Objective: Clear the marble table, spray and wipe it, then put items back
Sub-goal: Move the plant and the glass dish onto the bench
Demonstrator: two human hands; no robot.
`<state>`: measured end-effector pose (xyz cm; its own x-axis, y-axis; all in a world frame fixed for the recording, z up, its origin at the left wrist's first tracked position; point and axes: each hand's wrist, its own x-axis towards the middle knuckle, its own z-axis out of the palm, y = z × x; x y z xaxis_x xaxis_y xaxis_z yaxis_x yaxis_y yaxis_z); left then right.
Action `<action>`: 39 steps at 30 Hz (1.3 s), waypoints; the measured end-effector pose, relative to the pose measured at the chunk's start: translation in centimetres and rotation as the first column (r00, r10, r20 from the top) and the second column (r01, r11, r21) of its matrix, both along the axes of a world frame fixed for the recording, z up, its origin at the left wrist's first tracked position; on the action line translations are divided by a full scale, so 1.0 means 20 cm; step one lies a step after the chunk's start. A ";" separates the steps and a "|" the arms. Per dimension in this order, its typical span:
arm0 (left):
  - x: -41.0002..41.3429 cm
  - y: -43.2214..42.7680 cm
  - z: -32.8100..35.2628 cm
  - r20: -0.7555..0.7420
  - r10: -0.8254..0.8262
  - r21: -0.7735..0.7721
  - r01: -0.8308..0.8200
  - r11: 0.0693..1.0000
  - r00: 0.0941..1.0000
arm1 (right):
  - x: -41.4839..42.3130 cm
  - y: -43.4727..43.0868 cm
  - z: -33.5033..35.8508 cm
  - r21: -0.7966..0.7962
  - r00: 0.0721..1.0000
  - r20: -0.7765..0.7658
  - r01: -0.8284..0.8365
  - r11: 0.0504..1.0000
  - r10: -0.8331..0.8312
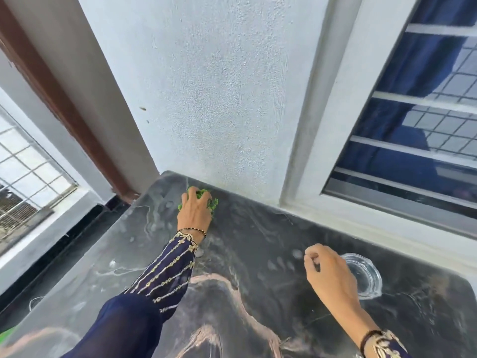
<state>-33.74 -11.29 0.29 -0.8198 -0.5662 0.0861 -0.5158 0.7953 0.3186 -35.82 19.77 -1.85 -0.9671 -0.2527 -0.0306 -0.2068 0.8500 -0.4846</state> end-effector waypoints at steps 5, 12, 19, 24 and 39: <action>0.01 0.08 0.04 -0.068 -0.056 0.085 0.062 0.994 0.996 | -0.02 0.19 -0.03 0.111 0.960 -0.122 0.264 0.958 -0.251; 0.05 0.31 0.09 -0.208 -0.227 0.099 0.251 0.963 0.952 | -0.03 0.38 -0.10 0.114 0.821 0.072 0.557 0.822 -0.566; 0.13 0.56 0.12 -0.278 -0.400 0.111 0.442 0.890 0.873 | -0.04 0.48 -0.14 0.075 0.784 0.234 0.576 0.814 -0.576; 0.22 0.75 0.08 -0.274 -0.477 0.135 0.525 0.841 0.835 | 0.00 0.59 -0.12 -0.017 0.789 0.269 0.577 0.817 -0.552; 0.53 1.80 0.03 -0.258 -0.613 0.220 0.663 0.715 0.747 | 0.60 1.49 -0.10 -0.277 0.753 0.379 0.646 0.711 -0.537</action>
